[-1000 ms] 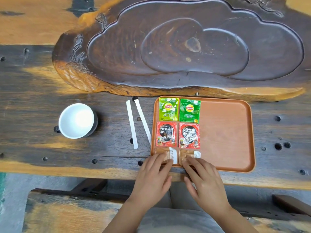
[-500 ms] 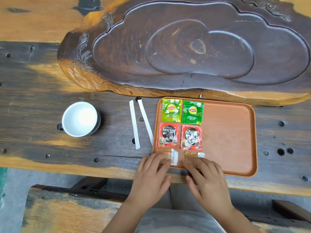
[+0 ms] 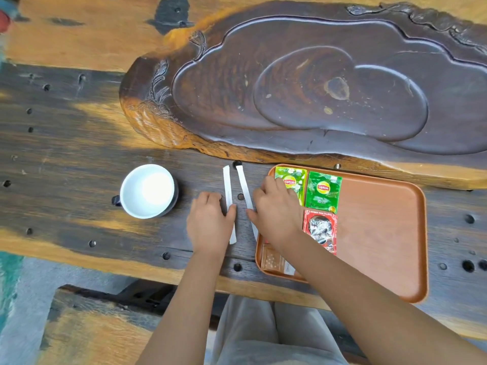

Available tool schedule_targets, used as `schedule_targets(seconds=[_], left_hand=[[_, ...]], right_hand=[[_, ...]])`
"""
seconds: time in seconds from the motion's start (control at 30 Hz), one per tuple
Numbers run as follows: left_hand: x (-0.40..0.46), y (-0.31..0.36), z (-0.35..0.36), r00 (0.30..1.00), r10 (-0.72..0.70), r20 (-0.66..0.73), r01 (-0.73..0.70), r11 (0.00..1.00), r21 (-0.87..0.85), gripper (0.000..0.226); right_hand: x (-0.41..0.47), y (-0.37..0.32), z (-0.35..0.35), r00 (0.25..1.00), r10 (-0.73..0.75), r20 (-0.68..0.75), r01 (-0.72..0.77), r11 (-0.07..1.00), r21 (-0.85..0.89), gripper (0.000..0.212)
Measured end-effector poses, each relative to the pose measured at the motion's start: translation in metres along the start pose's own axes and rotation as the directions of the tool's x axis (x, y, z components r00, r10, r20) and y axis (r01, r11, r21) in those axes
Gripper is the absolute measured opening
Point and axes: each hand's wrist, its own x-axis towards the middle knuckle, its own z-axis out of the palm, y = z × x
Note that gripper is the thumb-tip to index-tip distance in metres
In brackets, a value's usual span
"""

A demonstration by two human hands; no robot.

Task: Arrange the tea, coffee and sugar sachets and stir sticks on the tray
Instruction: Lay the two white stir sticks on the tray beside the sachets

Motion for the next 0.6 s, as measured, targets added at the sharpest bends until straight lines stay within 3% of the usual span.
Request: schedule_targets(seconds=[0.17,0.3,0.4,0.5,0.6], left_hand=[[0.005,0.000,0.001,0.999,-0.046,-0.005,0.046,0.999,-0.010,0.017],[0.007,-0.003,0.000,0.997,-0.070,0.012,0.071,0.997,-0.029,0.012],[0.007,-0.004,-0.001,0.986,-0.166,0.027,0.168,0.978,-0.120,0.008],[0.006,-0.005,-0.008,0.963,-0.262,0.066,0.270,0.937,-0.222,0.007],[0.004,0.000,-0.022,0.945,-0.312,0.101,0.325,0.851,-0.412,0.008]], right_hand=[[0.006,-0.010,0.008,0.999,0.023,0.043,-0.018,0.995,-0.094,0.026],[0.007,-0.018,0.014,0.998,0.060,0.031,-0.057,0.993,-0.104,0.033],[0.008,-0.023,0.016,0.999,0.045,0.015,-0.044,0.997,-0.062,0.022],[0.008,-0.020,0.010,0.992,0.114,0.046,-0.120,0.976,0.182,0.012],[0.004,-0.008,-0.008,0.969,0.219,0.112,-0.246,0.833,0.495,0.015]])
